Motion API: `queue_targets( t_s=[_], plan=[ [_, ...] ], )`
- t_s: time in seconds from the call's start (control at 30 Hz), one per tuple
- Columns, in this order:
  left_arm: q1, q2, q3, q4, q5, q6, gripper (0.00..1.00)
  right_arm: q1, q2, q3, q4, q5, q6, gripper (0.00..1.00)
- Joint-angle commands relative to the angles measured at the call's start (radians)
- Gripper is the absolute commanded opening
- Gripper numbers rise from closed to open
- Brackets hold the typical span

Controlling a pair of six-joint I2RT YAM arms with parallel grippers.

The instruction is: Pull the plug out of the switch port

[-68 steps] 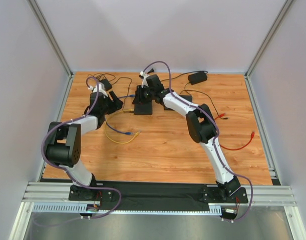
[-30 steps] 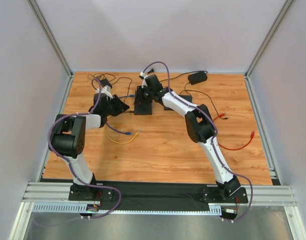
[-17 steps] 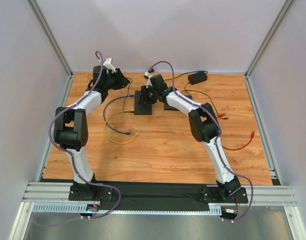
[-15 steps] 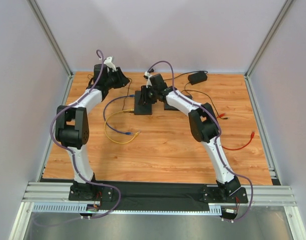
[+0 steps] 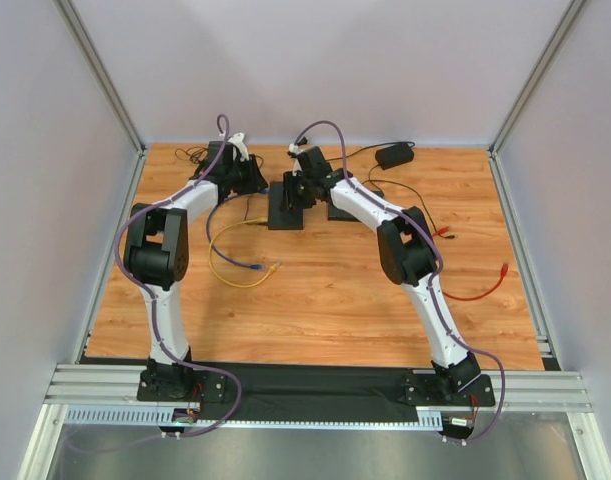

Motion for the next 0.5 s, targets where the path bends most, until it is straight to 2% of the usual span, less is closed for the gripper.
queue_targets(
  t_s=[0.0,0.23,0.47],
  plan=[
    [0.006,-0.042,0.000,0.005,-0.014,0.046,0.38,0.007,0.051,0.033,-0.223,0.077,-0.033,0.33],
    [0.006,-0.074,-0.007,-0.025,-0.039,0.154,0.39,0.007,0.057,0.058,-0.344,0.102,-0.057,0.33],
    [0.006,-0.089,-0.019,-0.012,-0.011,0.166,0.39,0.004,0.059,0.053,-0.404,0.107,-0.102,0.33]
  ],
)
